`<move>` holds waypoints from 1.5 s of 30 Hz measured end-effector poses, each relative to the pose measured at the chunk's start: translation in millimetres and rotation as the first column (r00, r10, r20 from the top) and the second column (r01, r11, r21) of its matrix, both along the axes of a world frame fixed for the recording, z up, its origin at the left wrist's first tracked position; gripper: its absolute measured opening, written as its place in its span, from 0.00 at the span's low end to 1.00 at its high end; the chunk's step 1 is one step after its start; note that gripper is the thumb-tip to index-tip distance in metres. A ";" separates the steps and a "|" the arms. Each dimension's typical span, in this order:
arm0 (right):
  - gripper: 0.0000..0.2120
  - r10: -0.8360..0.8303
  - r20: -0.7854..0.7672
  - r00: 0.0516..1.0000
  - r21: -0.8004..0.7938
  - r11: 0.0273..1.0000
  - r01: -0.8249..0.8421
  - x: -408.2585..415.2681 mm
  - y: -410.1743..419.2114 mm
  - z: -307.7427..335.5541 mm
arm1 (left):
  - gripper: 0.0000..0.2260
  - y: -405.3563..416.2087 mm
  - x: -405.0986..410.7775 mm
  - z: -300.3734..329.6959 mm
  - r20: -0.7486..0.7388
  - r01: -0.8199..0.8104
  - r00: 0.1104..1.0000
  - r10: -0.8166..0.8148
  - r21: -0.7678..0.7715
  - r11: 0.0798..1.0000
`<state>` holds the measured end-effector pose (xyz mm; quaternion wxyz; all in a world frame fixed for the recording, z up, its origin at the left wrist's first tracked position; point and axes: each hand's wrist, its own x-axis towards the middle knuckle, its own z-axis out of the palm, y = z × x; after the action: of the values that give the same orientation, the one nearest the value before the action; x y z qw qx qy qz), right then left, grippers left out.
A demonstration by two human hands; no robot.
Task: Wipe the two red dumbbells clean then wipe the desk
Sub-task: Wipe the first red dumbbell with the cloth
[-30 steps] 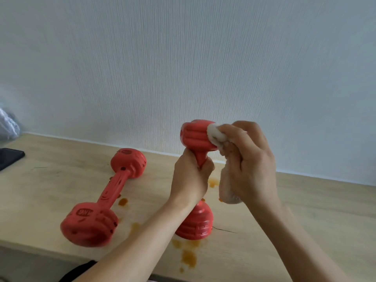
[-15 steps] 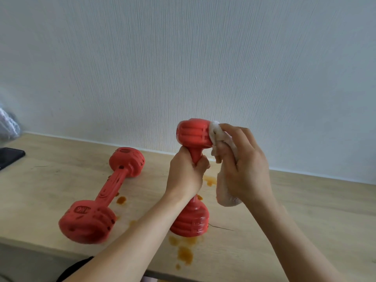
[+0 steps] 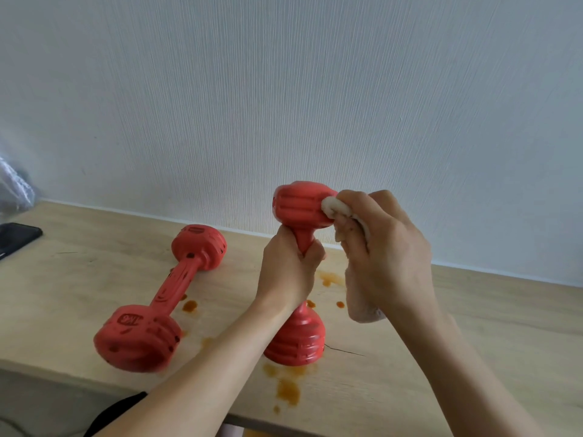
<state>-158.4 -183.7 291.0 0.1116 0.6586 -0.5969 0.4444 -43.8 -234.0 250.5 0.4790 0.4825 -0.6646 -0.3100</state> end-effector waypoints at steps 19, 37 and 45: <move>0.08 -0.078 -0.027 0.997 0.110 0.991 0.081 0.5 5.5 -1.5 | 0.04 -0.8 -4.6 0.7 0.017 -0.009 1.000 0.010 -0.023 1.000; 0.10 0.001 0.032 1.000 0.061 0.998 -0.003 3.5 3.5 -2.6 | 0.06 3.2 1.1 3.9 -0.027 0.058 0.998 -0.058 -0.006 0.998; 0.09 -0.010 0.034 0.999 0.069 0.998 0.008 -4.6 2.0 -4.3 | 0.08 1.4 -1.1 1.4 -0.049 0.061 0.997 -0.059 0.031 0.998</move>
<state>-163.1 -181.7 286.7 0.0806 0.6517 -0.6165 0.4344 -44.9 -232.6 251.9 0.4773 0.4624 -0.6621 -0.3464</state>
